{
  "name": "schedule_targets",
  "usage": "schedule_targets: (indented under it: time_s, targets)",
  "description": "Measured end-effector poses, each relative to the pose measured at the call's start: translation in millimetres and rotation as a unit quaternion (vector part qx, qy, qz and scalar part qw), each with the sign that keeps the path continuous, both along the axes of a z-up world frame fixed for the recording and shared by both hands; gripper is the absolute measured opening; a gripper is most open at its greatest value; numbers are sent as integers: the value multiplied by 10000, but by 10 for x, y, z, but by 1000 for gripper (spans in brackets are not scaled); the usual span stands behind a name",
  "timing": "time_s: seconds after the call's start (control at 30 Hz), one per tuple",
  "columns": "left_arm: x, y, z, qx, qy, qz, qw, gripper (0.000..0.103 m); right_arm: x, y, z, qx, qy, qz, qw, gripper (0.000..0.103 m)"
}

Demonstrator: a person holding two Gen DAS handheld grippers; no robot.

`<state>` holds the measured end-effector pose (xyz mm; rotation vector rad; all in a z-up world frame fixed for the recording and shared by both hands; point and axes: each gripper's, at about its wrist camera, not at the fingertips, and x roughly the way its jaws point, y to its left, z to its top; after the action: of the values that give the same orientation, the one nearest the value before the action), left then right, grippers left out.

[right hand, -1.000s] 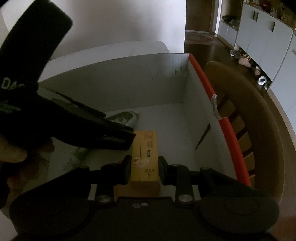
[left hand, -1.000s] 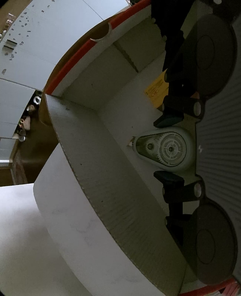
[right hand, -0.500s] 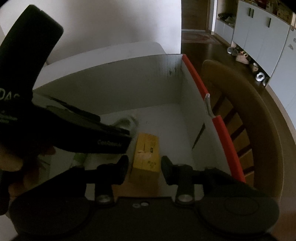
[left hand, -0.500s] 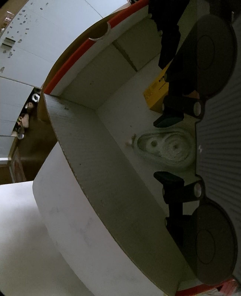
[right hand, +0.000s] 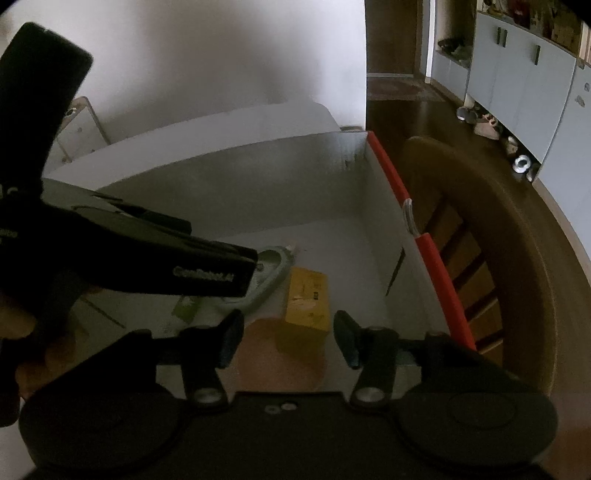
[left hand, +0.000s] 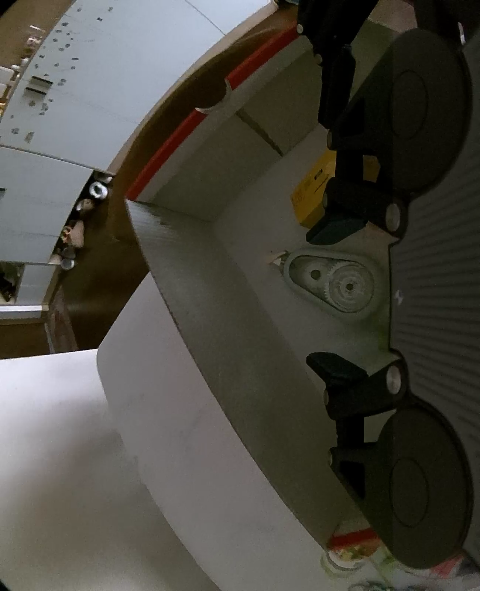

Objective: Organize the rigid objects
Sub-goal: 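Carry the tape roller and yellow box into the red box and release both, then withdraw both tools from the box back toward the table items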

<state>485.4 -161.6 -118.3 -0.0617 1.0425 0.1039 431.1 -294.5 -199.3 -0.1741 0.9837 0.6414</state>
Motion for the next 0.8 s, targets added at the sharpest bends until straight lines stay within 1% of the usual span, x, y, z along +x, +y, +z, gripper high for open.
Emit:
schedule_targets:
  time_s: [0.2,0.37,0.6,0.73,0.77,0.8]
  targets:
    - [-219,51,152,-80,-263,82,9996,64,-133,-29,114,116,-69,85,9999,57]
    - [-414,111,326,-246,-472,172,9984,64,-271,-32,219,153,-204,156,9996,61]
    - [-731,186,513,-369,-790,175,9960,64,-393,-19,365,203,-376,197,9989,64]
    - [-927,233,592,-486,-883,143,9948,64,-492,-7,448,260,-446,151,9986,68]
    - [-981,241,613,-512,-910,116,9945,64,-541,18,465,268,-466,133,9985,69]
    - [-1037,252,637,-518,-944,94,9941,68,-580,36,476,272,-483,119,9984,69]
